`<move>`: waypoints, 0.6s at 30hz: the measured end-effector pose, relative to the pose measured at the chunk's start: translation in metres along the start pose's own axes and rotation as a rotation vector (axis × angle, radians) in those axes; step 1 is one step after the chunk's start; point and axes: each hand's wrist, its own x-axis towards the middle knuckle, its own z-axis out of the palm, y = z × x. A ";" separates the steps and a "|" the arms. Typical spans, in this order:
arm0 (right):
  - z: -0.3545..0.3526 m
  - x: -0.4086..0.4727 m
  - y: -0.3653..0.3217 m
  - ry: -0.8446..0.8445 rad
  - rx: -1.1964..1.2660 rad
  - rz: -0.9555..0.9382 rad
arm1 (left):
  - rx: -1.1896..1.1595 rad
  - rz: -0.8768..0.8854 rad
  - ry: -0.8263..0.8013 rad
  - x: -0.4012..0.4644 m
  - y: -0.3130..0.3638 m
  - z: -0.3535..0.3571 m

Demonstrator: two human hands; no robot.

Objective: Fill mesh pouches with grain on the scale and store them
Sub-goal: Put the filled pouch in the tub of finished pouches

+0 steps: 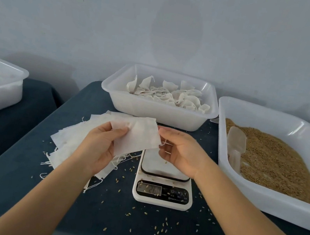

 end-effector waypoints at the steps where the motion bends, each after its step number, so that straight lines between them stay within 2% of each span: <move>1: -0.002 0.000 -0.003 0.008 -0.076 -0.007 | 0.017 -0.001 0.003 0.002 -0.002 0.000; 5: -0.004 -0.004 -0.013 0.008 -0.313 0.016 | 0.110 -0.031 -0.008 0.004 -0.007 0.004; 7: -0.005 -0.005 -0.014 0.043 -0.391 -0.012 | 0.145 -0.003 0.046 0.005 -0.011 0.010; 8: -0.005 -0.005 -0.013 0.066 -0.424 -0.035 | 0.251 0.068 0.121 0.006 -0.014 0.013; 10: -0.005 -0.005 -0.010 0.107 -0.486 -0.080 | 0.632 0.345 0.267 0.003 -0.019 0.018; 11: -0.005 -0.004 -0.008 0.122 -0.518 -0.103 | 0.757 0.507 0.245 -0.001 -0.021 0.019; 12: -0.005 -0.005 -0.006 0.132 -0.550 -0.124 | 0.812 0.629 0.144 -0.005 -0.021 0.023; 15: -0.004 -0.007 -0.004 0.126 -0.655 -0.154 | 0.975 0.803 -0.254 -0.013 -0.019 0.029; 18: -0.007 -0.009 -0.008 0.077 -0.681 -0.140 | 1.190 0.988 -0.389 -0.011 -0.013 0.029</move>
